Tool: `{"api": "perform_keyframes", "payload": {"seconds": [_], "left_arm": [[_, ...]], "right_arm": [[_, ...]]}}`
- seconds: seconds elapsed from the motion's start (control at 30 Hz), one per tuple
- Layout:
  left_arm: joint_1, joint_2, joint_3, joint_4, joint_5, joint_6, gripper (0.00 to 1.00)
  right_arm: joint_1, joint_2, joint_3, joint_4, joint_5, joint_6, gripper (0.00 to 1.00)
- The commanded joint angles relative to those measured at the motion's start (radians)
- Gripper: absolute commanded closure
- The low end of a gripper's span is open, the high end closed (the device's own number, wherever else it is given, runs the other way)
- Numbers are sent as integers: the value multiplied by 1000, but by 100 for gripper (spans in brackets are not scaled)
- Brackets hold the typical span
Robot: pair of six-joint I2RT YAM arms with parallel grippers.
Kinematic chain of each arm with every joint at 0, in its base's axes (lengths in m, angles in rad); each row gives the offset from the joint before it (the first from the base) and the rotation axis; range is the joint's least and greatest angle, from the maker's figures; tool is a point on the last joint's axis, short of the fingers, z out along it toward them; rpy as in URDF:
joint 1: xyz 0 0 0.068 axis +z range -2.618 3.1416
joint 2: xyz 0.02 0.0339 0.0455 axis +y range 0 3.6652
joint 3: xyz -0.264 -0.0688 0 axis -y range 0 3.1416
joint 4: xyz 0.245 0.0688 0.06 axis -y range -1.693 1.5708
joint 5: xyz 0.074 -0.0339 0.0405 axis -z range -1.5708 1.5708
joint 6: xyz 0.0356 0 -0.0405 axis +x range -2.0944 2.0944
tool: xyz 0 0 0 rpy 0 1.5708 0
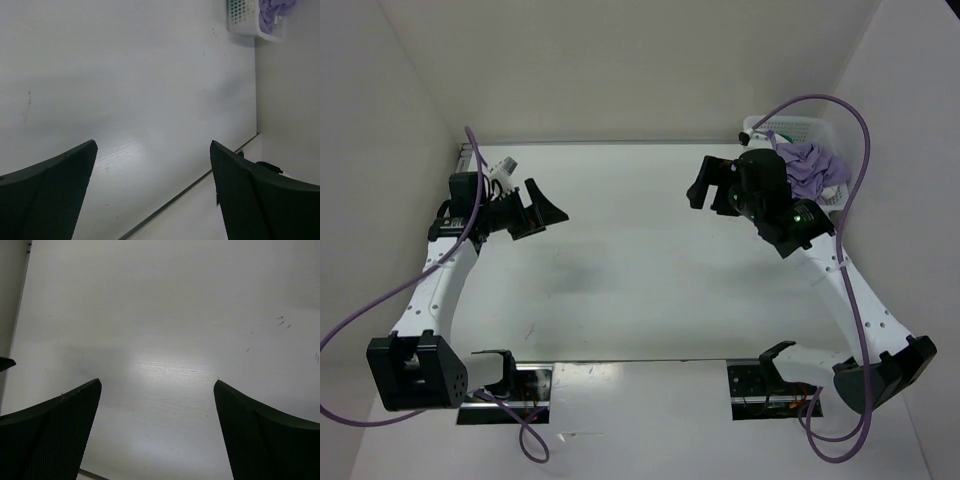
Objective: Fold and stack the t-shirts
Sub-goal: Grab crumpled tshirt from bin with the right arm
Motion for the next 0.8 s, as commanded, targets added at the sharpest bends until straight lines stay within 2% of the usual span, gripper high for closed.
{"api": "perform_keyframes", "payload": {"seconds": [0.0,0.07,0.1,0.13,0.2,0.23,0.27,0.33,0.37,0.4,0.47,0.57,0.67,0.7,0.73,0.77], "left_arm": [[-1,-58,-1,77,87,8,0],[-1,-98,-10,100,101,8,0],[-1,-110,-21,142,118,8,0],[-1,-122,-44,162,131,-1,0],[-1,-123,-44,173,140,-12,0],[-1,-112,-53,173,149,-25,0],[-1,-112,-72,200,160,-36,4],[-1,-129,-98,222,160,-53,47],[-1,-148,-98,222,146,-53,67],[-1,-149,-98,197,146,-53,75],[-1,-181,-98,168,125,-53,82],[-1,-224,-98,159,124,-55,86],[-11,-245,-108,159,124,-55,84],[-21,-259,-118,159,134,-55,81],[-21,-270,-130,159,134,-55,78],[-21,-288,-144,159,134,-55,69]], "right_arm": [[8,-43,-8,80,-27,-1,2],[8,-16,21,54,19,-1,11],[8,4,36,37,36,-1,19],[8,21,61,25,51,-1,39],[8,57,70,25,103,-1,61],[-11,69,81,34,103,25,67],[-30,98,96,44,112,35,71],[-95,141,131,45,126,50,77],[-114,161,132,45,135,50,79],[-131,178,147,45,146,50,79],[-177,238,194,45,230,50,79],[-284,301,250,71,244,50,81],[-381,383,299,101,241,84,80],[-390,409,322,101,276,93,65],[-390,434,322,118,277,93,62],[-404,483,335,118,293,93,59]]}}
